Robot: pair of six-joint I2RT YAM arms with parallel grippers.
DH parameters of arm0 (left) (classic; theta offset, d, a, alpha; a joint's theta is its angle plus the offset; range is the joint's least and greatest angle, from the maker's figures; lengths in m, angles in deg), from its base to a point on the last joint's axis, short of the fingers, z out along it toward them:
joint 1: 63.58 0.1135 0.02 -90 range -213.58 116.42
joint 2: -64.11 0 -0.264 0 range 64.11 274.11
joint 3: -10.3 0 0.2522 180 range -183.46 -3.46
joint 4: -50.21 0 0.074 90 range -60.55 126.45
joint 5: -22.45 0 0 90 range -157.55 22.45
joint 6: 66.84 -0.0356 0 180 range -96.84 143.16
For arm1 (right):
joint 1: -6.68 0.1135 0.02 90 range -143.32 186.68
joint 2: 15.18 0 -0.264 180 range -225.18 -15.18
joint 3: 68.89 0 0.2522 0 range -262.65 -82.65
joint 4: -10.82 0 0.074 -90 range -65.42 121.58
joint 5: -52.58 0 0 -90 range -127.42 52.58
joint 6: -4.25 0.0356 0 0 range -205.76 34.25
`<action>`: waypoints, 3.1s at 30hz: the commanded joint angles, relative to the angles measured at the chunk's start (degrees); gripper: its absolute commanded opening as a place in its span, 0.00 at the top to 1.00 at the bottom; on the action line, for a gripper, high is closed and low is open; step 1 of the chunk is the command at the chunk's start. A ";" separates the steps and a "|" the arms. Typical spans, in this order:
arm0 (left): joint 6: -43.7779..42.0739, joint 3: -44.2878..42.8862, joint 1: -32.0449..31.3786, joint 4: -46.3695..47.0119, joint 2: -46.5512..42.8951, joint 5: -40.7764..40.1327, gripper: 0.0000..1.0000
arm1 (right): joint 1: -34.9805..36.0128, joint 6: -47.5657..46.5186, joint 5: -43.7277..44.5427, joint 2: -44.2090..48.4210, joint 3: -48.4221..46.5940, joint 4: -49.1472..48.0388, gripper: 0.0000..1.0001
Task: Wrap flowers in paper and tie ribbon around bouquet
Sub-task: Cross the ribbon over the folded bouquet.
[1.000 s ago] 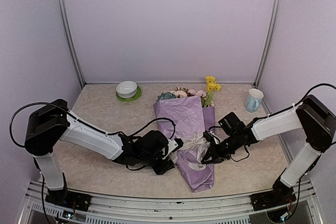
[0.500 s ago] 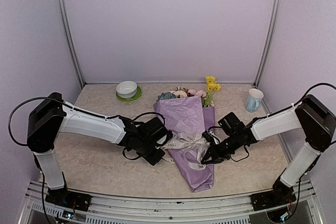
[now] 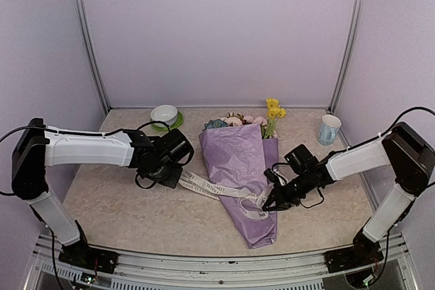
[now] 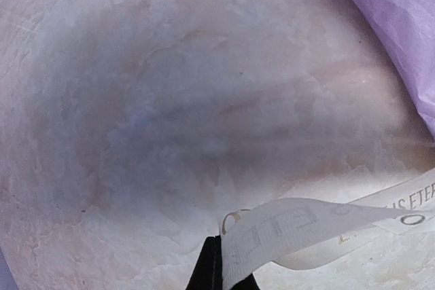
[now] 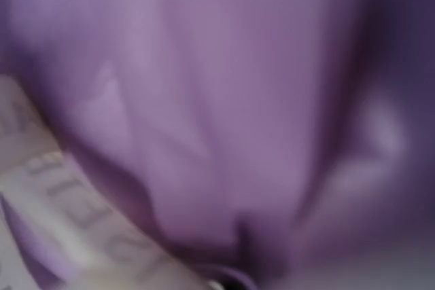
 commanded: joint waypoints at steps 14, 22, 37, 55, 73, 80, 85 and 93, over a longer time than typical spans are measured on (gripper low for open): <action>-3.96 -2.82 -2.88 -0.81 -2.63 -3.62 1.00 | -4.04 -1.34 -1.74 2.19 -3.37 1.86 1.00; -15.90 -17.89 -16.65 3.50 6.50 5.05 0.99 | -4.04 -1.42 -2.05 -3.16 -3.10 -0.36 1.00; -15.77 -7.79 -22.74 1.28 0.73 10.66 0.54 | -4.04 -1.51 -2.13 -4.12 -2.31 -0.92 1.00; -32.86 -3.40 -19.68 28.16 3.86 12.10 0.42 | -4.04 -1.16 -2.79 -4.30 -2.48 -1.38 1.00; -44.93 -6.79 -13.65 33.60 11.67 15.26 0.59 | -4.04 -0.80 -3.49 -3.34 -2.16 -1.49 1.00; -44.37 -6.99 -8.51 29.04 9.57 20.41 0.48 | -4.04 -0.84 -3.41 -3.17 -1.76 -1.30 1.00; -44.28 -6.23 -5.87 27.88 10.04 24.35 0.43 | -4.04 -1.06 -3.65 -4.03 -2.04 -1.47 1.00; -44.78 -8.08 -5.55 23.58 12.44 29.99 0.45 | -4.04 -1.03 -3.41 -4.20 -2.17 -1.07 1.00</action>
